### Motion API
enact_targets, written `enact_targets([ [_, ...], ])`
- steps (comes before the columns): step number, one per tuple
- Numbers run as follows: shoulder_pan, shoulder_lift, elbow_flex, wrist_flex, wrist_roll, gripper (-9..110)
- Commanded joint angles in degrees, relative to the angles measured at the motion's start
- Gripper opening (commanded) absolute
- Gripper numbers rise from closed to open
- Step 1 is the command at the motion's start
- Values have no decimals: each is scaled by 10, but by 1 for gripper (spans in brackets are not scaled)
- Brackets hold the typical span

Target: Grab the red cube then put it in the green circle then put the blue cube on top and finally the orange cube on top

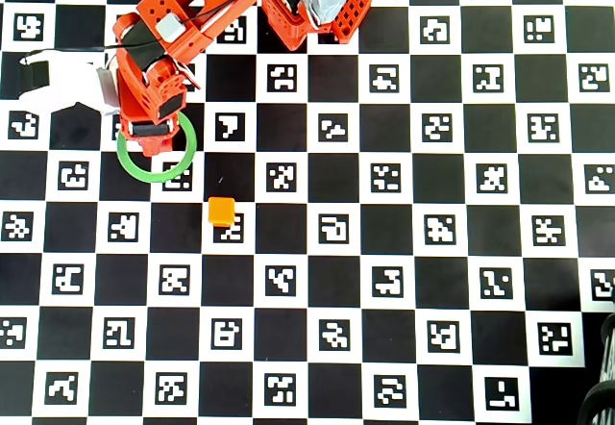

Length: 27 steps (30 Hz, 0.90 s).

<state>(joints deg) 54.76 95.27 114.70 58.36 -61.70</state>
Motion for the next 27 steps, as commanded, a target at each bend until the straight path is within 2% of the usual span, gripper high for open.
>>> enact_targets([
  [1, 5, 27, -7, -7, 2, 4],
  [27, 1, 29, 9, -28, 5, 4],
])
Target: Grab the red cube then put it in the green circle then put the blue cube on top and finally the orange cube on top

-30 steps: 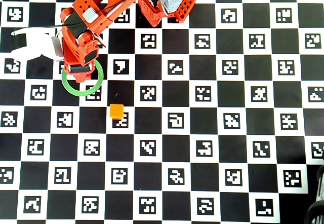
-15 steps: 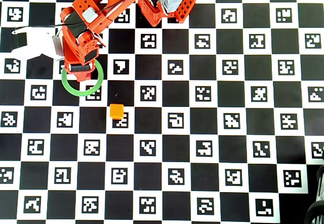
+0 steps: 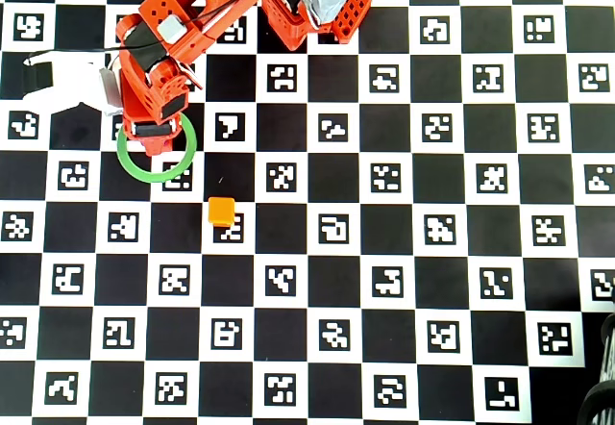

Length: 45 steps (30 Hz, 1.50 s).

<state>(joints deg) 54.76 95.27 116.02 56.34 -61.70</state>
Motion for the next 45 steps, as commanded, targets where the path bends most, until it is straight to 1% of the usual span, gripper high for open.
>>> enact_targets([
  [1, 1, 29, -4, -8, 4, 5],
  [2, 1, 29, -2, -8, 2, 6],
  [9, 2, 29, 4, -9, -4, 27],
  [11, 3, 30, 2, -8, -4, 30],
  [16, 5, 39, -26, 20, -1, 33],
  [23, 3, 54, -144, 149, -4, 34],
  [29, -23, 50, -272, 260, 17, 33],
  [32, -62, 47, -319, 306, 58, 33],
  [35, -117, 34, -347, 331, 124, 34],
  [41, -217, 7, -352, 341, 266, 34],
  [45, -262, -7, -329, 330, 332, 34],
])
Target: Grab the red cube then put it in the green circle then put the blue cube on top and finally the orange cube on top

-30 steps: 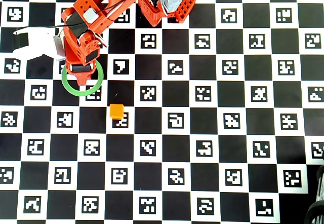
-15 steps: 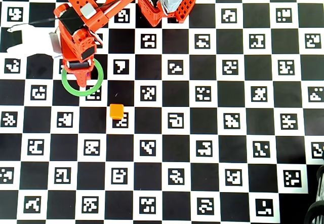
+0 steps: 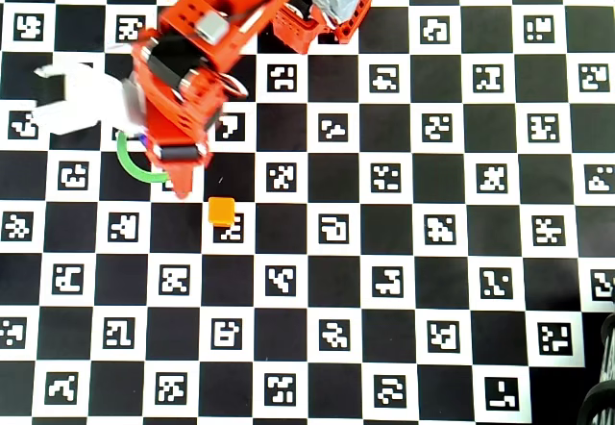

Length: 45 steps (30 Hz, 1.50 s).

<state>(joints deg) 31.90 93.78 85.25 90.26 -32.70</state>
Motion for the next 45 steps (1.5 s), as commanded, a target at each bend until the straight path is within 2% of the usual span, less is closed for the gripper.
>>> enact_targets([
  [1, -40, 4, -13, -16, 55, 34],
  [14, -59, -33, 161, -202, 79, 36],
  [25, -57, -57, 234, -318, 82, 36],
  [45, -47, -92, 225, -364, 64, 36],
])
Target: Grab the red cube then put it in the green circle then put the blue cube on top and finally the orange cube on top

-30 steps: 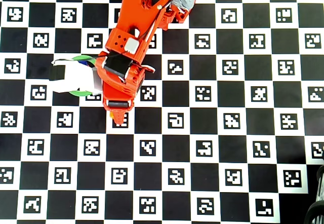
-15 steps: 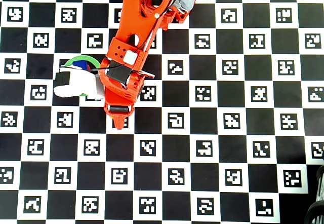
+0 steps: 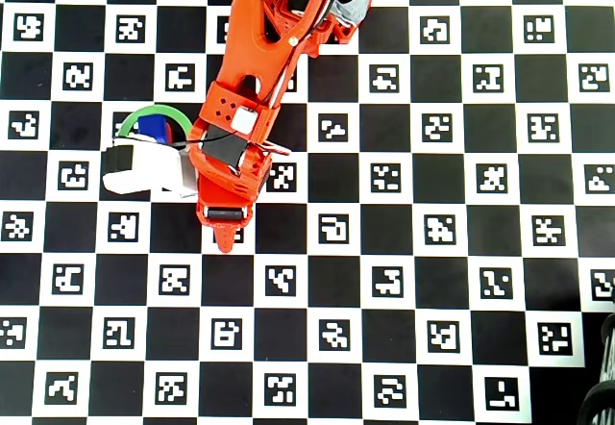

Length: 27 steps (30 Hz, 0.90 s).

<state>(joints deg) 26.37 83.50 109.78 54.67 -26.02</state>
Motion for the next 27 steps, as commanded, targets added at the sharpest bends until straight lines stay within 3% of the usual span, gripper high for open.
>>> enact_targets([
  [1, 8, 11, -20, -9, -4, 36],
  [10, 11, 11, -18, -14, -7, 36],
  [18, 11, 12, -17, -17, -6, 19],
  [27, 11, 19, -12, -15, -7, 9],
])
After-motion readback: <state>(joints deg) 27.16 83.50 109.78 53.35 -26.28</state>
